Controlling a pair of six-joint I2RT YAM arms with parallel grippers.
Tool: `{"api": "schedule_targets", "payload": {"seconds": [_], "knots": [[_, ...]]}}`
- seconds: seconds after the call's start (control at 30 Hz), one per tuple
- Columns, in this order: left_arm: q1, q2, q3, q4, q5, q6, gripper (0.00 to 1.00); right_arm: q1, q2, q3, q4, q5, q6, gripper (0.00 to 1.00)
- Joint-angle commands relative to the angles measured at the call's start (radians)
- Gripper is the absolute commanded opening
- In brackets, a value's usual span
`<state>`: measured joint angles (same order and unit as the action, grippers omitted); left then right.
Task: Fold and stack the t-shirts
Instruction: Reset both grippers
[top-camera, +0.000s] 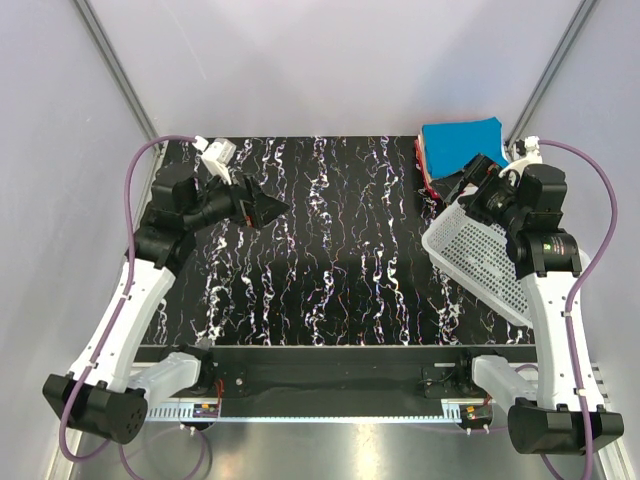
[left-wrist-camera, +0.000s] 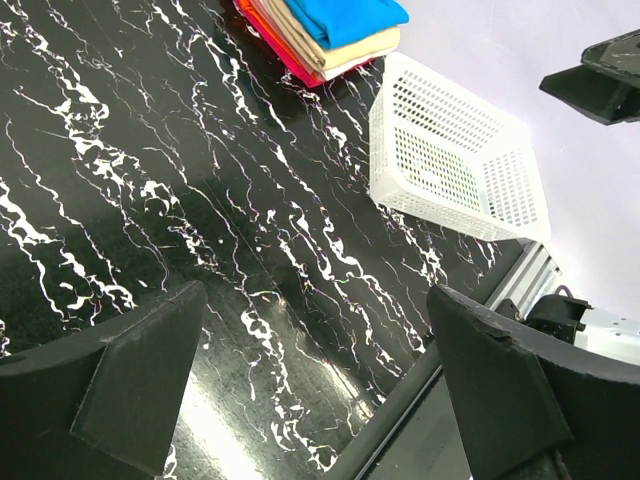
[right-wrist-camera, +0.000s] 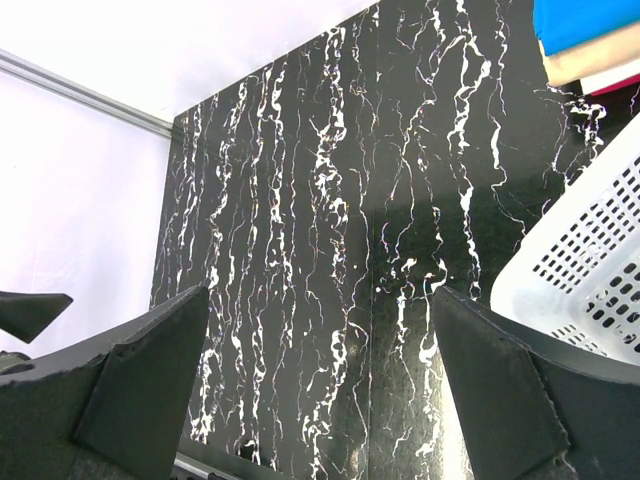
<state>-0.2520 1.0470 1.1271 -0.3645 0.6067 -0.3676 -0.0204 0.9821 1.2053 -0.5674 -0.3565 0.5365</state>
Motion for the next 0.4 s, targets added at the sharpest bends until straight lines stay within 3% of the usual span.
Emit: {"api": "schedule_targets", "payload": {"seconds": [0.0,0.37], "knots": [[0.003,-0.033,0.017,0.050,0.011,-0.008,0.99,0.005,-0.016,0.002,0.012,0.019,-0.015,1.00],[0.003,-0.039,0.039,0.047,0.008,-0.013,0.99,0.004,-0.005,0.002,0.006,0.022,0.003,1.00]]}}
